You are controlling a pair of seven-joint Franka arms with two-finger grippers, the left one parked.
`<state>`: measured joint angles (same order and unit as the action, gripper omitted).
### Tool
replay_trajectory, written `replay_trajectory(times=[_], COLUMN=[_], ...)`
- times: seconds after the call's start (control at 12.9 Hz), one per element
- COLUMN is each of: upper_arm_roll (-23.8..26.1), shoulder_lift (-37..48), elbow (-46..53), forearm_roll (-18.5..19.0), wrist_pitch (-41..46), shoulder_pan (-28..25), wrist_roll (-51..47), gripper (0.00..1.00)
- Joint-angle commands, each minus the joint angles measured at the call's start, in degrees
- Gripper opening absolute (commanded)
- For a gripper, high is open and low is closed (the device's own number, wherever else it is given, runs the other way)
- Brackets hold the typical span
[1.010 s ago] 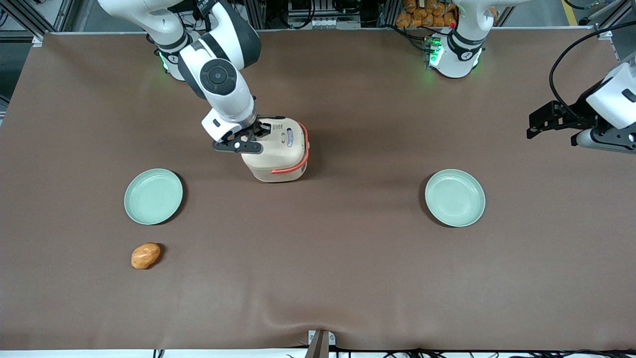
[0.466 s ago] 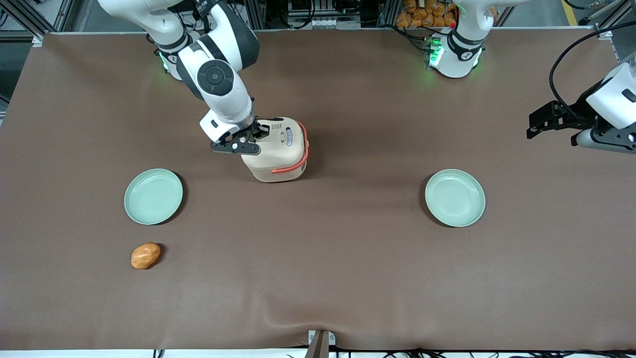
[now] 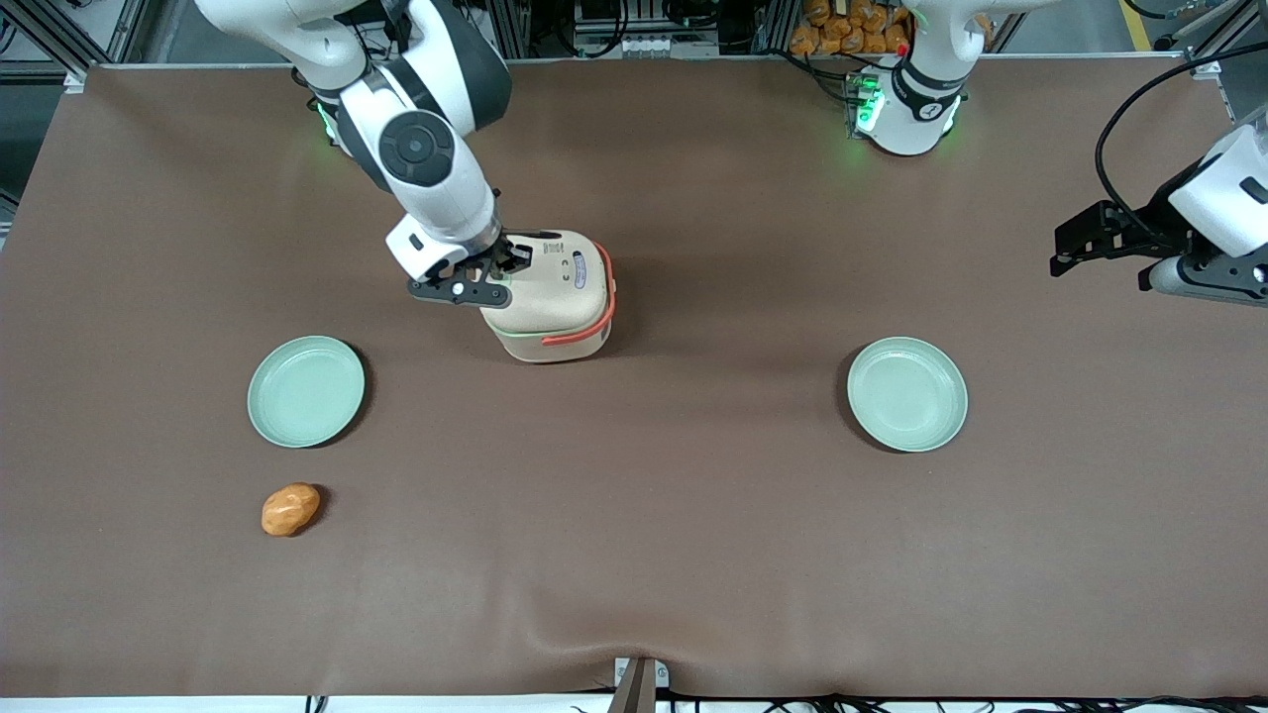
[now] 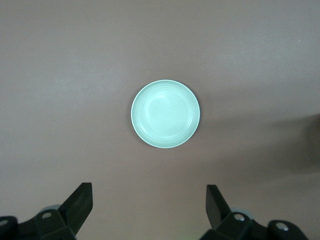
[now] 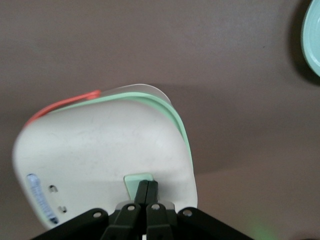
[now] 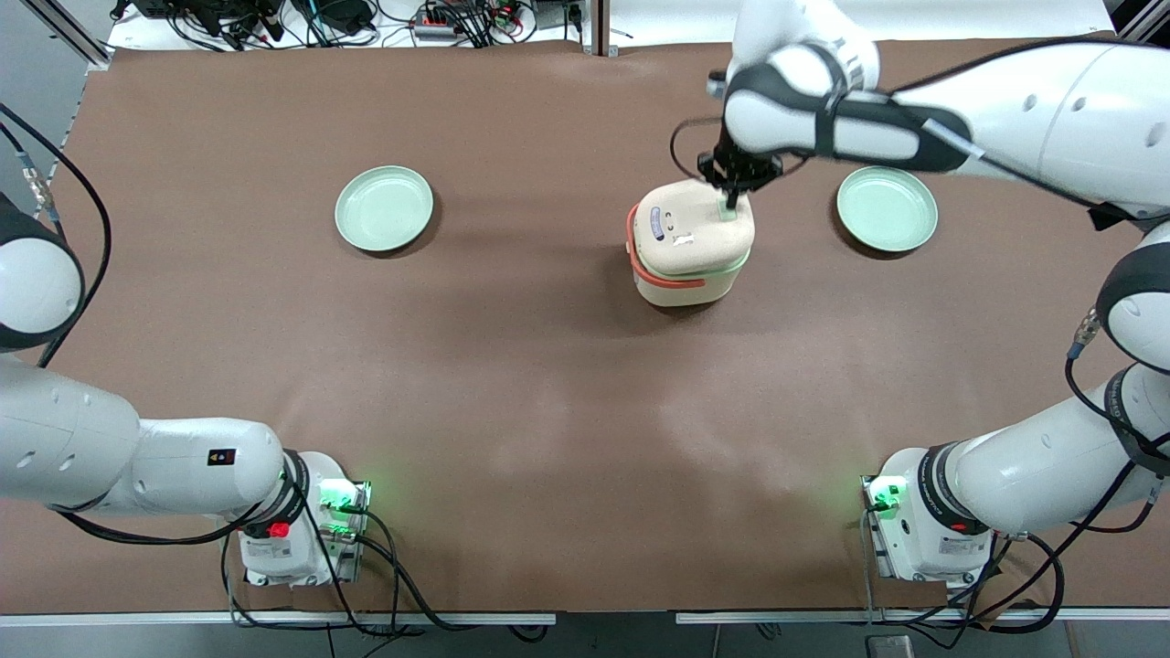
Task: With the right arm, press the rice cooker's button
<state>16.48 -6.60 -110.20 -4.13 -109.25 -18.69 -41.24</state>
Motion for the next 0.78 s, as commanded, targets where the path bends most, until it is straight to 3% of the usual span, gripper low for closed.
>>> replay_trajectory(times=[0.0, 0.16, 0.47, 0.7], upper_arm_roll=[0.0, -1.8, -10.3, -16.6], shoulder_lift=[3.6, 4.6, 8.0, 10.0], elbow=[8.0, 13.4, 17.4, 17.3], forearm_roll=[-2.7, -2.7, -1.8, -1.1], wrist_pitch=[8.1, 12.5, 17.6, 19.2], shoulder_pan=[2.1, 3.1, 4.3, 5.5], wrist_roll=[0.8, 1.9, 16.2, 27.4], gripper=[0.0, 0.25, 0.98, 1.0])
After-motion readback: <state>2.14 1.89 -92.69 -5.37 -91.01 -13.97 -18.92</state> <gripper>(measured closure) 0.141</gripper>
